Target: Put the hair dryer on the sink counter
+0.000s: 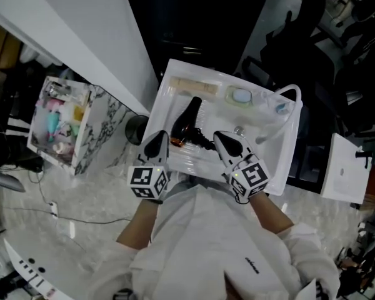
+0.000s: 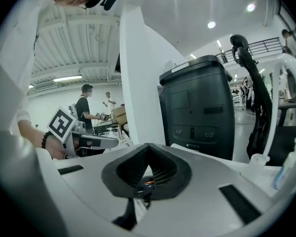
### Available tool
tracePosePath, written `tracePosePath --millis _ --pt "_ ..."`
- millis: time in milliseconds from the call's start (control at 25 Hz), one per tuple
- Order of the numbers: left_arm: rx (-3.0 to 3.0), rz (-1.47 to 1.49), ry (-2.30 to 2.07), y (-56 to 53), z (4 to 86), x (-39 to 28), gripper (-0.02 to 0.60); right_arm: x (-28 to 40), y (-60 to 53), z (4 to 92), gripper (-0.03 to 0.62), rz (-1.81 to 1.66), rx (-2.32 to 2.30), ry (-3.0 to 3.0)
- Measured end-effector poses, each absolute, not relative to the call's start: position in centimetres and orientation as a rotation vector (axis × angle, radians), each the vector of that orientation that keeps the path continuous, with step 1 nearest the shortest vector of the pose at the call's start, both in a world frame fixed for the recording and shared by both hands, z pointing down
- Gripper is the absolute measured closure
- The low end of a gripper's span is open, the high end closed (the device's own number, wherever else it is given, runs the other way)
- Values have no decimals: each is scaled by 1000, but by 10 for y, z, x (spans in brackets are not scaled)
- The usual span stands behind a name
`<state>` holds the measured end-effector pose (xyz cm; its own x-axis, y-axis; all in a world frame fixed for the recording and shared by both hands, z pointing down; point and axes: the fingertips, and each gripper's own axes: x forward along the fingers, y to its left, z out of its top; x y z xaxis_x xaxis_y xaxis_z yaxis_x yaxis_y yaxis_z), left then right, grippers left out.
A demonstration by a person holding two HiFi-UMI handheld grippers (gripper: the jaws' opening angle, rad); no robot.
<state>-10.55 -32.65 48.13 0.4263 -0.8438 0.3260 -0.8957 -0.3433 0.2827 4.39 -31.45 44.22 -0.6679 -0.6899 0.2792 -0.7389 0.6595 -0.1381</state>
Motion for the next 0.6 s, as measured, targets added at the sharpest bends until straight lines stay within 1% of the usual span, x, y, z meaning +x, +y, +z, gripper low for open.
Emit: tracePosePath --millis 280,600 --pt "2288 161 -1510 -317 464 -109 548 59 -296 405 577 315 1250 -2731" --pt "2315 150 -1518 -314 453 -104 548 82 -289 398 577 308 1343 -2706"
